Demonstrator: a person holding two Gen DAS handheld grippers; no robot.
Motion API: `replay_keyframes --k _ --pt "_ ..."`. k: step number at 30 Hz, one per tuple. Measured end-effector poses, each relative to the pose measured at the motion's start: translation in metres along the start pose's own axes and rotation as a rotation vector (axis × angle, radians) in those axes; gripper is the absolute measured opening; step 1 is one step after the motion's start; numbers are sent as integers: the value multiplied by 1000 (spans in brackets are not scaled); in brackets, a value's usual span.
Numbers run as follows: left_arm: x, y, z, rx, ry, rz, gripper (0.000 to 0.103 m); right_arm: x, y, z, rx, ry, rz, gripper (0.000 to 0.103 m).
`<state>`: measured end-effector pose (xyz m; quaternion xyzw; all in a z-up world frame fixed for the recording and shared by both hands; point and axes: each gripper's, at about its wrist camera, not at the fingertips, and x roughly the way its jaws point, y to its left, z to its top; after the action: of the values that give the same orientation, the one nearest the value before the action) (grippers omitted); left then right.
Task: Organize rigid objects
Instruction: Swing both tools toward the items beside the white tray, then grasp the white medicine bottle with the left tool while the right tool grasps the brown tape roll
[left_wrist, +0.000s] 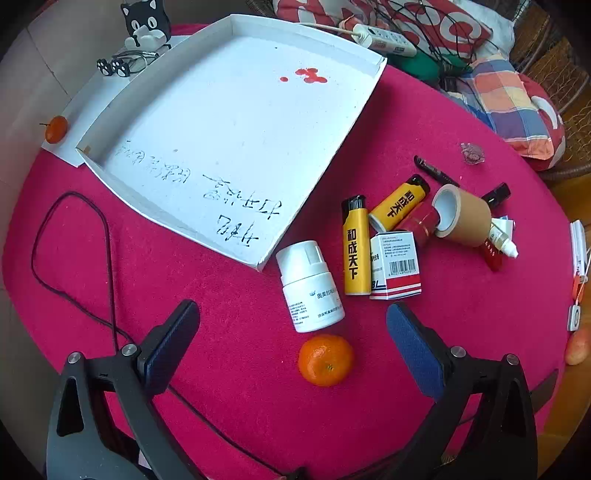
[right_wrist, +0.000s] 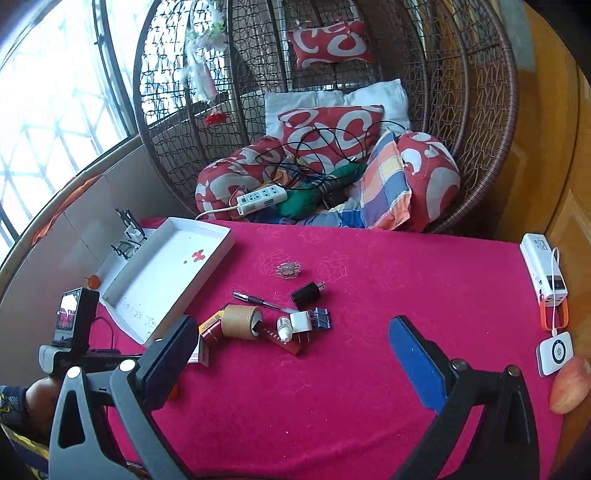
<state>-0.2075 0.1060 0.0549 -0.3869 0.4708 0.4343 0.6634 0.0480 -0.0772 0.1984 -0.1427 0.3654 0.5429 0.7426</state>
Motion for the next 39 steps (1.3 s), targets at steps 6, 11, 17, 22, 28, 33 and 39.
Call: replay_keyframes --k 6,11,17,22,28,33,39 --pt "13 1 3 -36 29 -56 102 5 -1 -1 8 18 11 103" --pt "37 1 5 -88 127 14 87 6 4 -3 -23 33 17 103" --pt "56 7 4 -115 146 40 72 7 -2 -8 -16 65 10 103" --pt "68 6 10 -100 125 72 72 11 -3 -12 -26 93 2 103" --pt "64 -4 10 0 80 60 39 48 13 -8 -158 141 57 103" --pt "56 12 -5 0 79 31 38 105 45 -6 -350 223 95 103" --pt "31 34 -12 -22 45 18 37 160 75 0 -316 310 141 102"
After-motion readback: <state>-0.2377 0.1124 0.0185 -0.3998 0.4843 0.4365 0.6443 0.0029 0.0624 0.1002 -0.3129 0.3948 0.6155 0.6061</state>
